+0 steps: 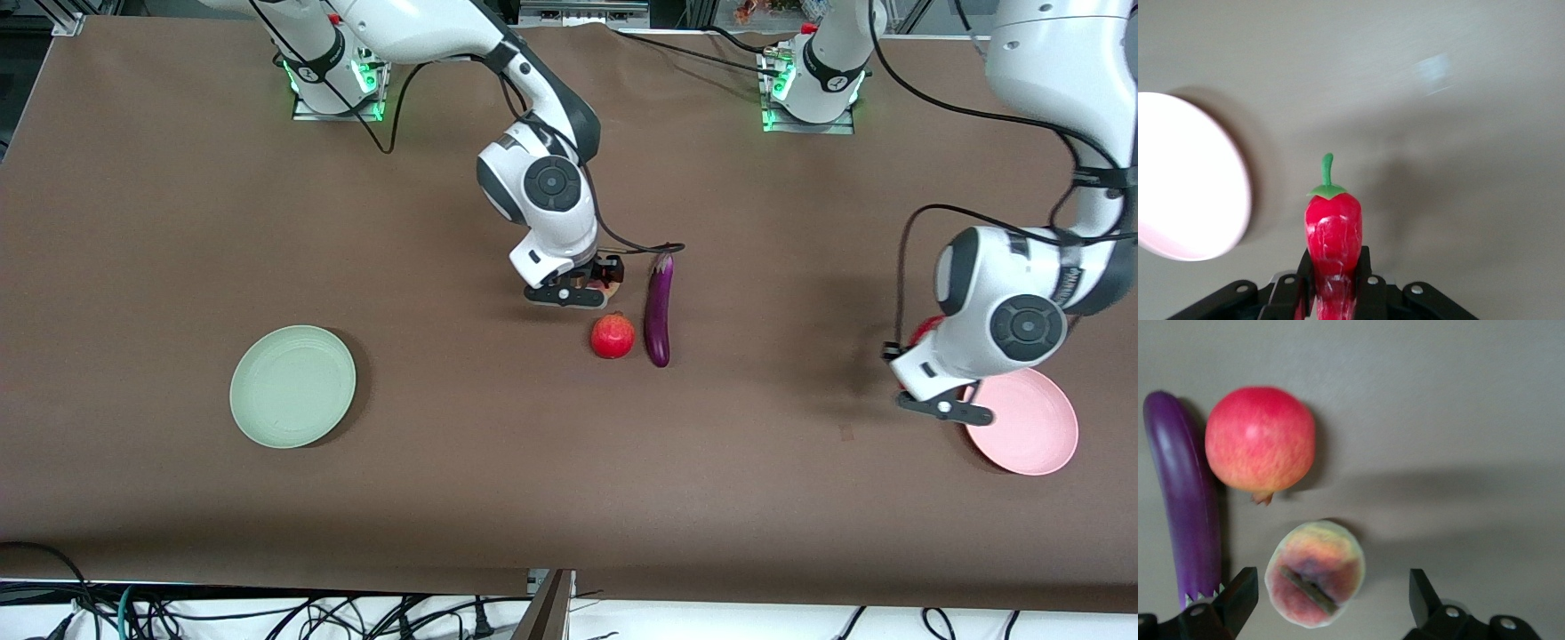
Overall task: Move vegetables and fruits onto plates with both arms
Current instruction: 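Place the chili on the pink plate while the right gripper grasps the peach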
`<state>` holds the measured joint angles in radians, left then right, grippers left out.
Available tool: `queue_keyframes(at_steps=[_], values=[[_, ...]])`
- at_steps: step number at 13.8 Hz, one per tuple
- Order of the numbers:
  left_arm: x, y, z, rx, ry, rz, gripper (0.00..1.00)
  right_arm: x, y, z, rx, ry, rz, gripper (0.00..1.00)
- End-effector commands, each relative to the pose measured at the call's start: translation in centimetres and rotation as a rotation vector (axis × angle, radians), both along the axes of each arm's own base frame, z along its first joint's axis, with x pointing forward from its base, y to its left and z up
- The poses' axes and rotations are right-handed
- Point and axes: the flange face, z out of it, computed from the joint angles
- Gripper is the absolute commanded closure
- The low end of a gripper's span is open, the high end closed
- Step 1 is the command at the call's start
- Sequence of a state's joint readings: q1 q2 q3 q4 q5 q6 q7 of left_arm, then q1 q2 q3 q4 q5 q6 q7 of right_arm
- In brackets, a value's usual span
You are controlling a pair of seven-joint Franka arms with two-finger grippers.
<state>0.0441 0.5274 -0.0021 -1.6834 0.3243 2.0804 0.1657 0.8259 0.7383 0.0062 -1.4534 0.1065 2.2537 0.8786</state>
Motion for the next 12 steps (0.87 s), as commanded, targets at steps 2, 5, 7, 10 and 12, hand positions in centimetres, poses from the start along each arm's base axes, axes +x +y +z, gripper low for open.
queue_keyframes(at_steps=[2,5,7,10,12], values=[[2.9,5.0,-0.6,0.072,-0.008,-0.205,0.8,-1.4,1.8,-1.4,-0.013,-0.035,0.024,0.0],[3.3,11.5,-4.1,0.054,-0.092,-0.314,0.8,-2.0,2.4,-2.4,-0.011,-0.044,0.038,0.0],[3.7,12.1,-6.1,0.048,-0.124,-0.386,0.8,-2.3,2.7,-2.9,-0.012,-0.055,0.05,0.0],[3.8,14.6,-7.9,0.044,-0.115,-0.397,0.65,-2.3,2.8,-3.7,-0.019,-0.072,0.063,0.0],[3.9,15.8,-8.7,0.045,-0.145,-0.391,0.1,-2.7,2.9,-4.6,-0.029,-0.071,0.075,0.0]])
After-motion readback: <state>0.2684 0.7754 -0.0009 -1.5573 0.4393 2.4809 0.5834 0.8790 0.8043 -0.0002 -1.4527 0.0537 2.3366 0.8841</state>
